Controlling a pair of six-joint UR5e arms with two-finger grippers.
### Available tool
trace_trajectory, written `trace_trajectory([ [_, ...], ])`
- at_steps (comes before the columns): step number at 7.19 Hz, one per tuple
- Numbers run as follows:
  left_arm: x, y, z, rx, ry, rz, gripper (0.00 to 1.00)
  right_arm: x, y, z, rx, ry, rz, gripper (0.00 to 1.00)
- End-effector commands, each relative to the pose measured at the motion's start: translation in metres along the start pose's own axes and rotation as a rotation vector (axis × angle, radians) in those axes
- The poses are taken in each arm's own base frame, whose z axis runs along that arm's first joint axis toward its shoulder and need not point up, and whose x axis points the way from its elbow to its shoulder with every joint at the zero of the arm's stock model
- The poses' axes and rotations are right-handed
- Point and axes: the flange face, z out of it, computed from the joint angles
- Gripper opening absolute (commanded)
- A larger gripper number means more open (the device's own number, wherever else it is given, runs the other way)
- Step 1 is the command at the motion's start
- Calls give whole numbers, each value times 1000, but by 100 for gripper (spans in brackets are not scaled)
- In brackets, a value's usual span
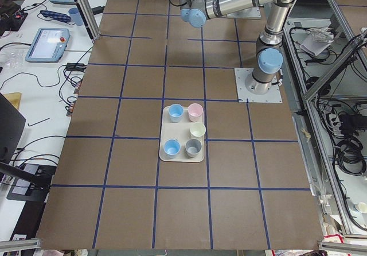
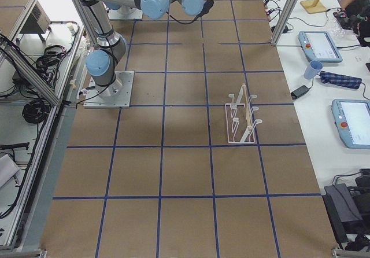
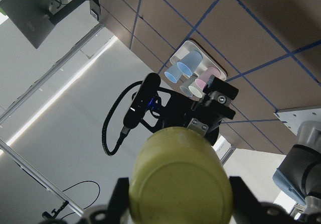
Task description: Transfer IKEA cup to right arm and place on rack
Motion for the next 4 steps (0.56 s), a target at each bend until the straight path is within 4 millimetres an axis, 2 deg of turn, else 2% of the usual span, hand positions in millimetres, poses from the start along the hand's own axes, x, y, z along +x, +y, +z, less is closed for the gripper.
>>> trace_trajectory([
  [1, 3, -1, 0, -3, -1, 6, 93, -1, -1, -1, 2, -2, -2, 44],
  [2, 6, -1, -1, -8, -4, 11, 93, -2, -3, -5, 15, 2, -14, 31],
  [4, 14, -6, -4, 0, 0, -13, 93, -16, 3, -20, 56, 69, -66, 15],
])
